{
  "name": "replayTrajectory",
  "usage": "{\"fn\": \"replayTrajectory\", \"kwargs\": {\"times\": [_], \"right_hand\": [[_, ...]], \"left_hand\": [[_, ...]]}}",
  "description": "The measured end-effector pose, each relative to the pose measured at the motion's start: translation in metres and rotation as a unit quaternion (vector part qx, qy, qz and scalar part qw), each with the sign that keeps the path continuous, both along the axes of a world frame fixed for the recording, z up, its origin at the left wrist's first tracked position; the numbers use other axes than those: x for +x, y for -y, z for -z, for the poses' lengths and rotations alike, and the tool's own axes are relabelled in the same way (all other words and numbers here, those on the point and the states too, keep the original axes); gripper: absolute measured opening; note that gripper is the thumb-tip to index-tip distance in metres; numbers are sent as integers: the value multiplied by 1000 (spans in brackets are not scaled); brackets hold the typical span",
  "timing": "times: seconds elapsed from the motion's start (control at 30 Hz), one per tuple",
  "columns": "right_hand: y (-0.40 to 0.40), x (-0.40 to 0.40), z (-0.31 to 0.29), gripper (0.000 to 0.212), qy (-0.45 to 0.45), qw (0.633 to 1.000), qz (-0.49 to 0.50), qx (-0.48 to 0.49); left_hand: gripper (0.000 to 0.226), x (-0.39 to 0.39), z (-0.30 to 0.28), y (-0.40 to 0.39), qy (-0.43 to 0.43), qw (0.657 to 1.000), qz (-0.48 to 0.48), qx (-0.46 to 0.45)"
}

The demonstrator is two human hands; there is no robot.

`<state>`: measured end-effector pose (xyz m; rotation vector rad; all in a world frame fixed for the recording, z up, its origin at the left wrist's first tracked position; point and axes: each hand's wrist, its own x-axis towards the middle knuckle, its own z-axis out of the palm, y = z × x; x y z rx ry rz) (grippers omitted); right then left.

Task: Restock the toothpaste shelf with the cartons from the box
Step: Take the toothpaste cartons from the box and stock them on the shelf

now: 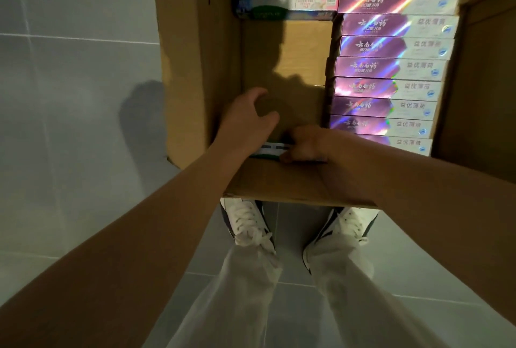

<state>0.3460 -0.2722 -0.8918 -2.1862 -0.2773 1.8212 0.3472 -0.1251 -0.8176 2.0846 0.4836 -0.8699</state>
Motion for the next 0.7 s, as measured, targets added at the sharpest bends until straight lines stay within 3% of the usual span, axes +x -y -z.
{"fn": "replayTrajectory", "kwargs": {"times": [0.33, 0.43, 0.57, 0.63, 0.7], "right_hand": [[4, -9, 11, 56, 59, 998, 22, 8], [18, -5, -16, 44, 101, 981, 159, 38], [44, 6, -60, 26, 113, 926, 342, 111], [58, 12, -77, 19, 59, 887, 432, 155], [69, 19, -89, 13, -22, 838, 514, 179]], "left_hand": [[47, -2, 3, -2, 37, 999, -28, -6], [47, -1, -11, 3, 74, 997, -31, 11], [55, 4, -23, 13, 142, 988, -49, 40], [62, 13, -29, 22, 109, 989, -101, 6], [64, 24, -32, 34, 72, 981, -157, -85]]}}
